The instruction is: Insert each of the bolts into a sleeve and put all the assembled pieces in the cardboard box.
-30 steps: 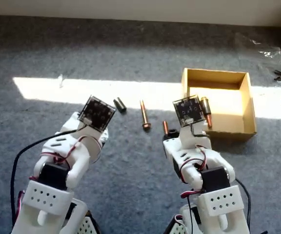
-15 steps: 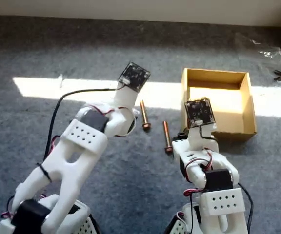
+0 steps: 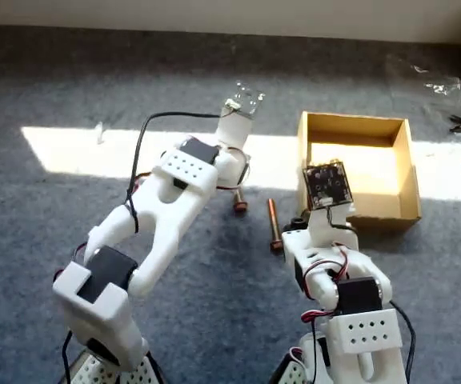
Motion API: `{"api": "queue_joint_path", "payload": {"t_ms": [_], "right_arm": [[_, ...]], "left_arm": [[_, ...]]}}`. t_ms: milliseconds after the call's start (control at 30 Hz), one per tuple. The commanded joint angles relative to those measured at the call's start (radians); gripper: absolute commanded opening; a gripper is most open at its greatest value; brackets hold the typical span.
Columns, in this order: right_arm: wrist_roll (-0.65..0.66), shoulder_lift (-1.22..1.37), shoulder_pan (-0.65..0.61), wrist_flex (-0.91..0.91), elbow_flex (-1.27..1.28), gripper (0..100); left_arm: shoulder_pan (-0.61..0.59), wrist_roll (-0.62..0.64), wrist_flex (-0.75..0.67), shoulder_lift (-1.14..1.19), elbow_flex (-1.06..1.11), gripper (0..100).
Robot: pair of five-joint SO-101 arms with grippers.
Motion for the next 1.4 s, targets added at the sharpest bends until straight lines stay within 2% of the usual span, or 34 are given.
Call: {"api": "queue_joint_path", "payload": {"t_ms": [0,233,400,500,667,1067,1367], "right_arm": [[-0.006,-0.018,0.012,-0.048,0.018,0.4],[0.023,-0.018,0.013,-0.084,0.045,0.4],[0.023,-0.018,0.013,-0.084,0.047,0.4],[0.023,-0.018,0.015,-0.084,0.047,0.4],[0.023,-0.018,0.056,-0.085,0.047,0.4],[0.023,-0.018,0.058,-0.085,0.047,0.4],[0.023,-0.018,0.058,-0.085,0.047,0.4]], "left_arm": [[0.022,0.155,0.011,0.027,-0.094,1],[0.03,0.27,0.161,0.073,-0.217,2],[0.07,0.437,0.238,0.108,-0.243,15],[0.076,0.505,0.253,0.124,-0.243,19],[0.073,0.506,0.253,0.13,-0.232,19],[0.054,0.506,0.249,0.134,-0.211,19],[0.053,0.506,0.255,0.245,-0.269,19]]}}
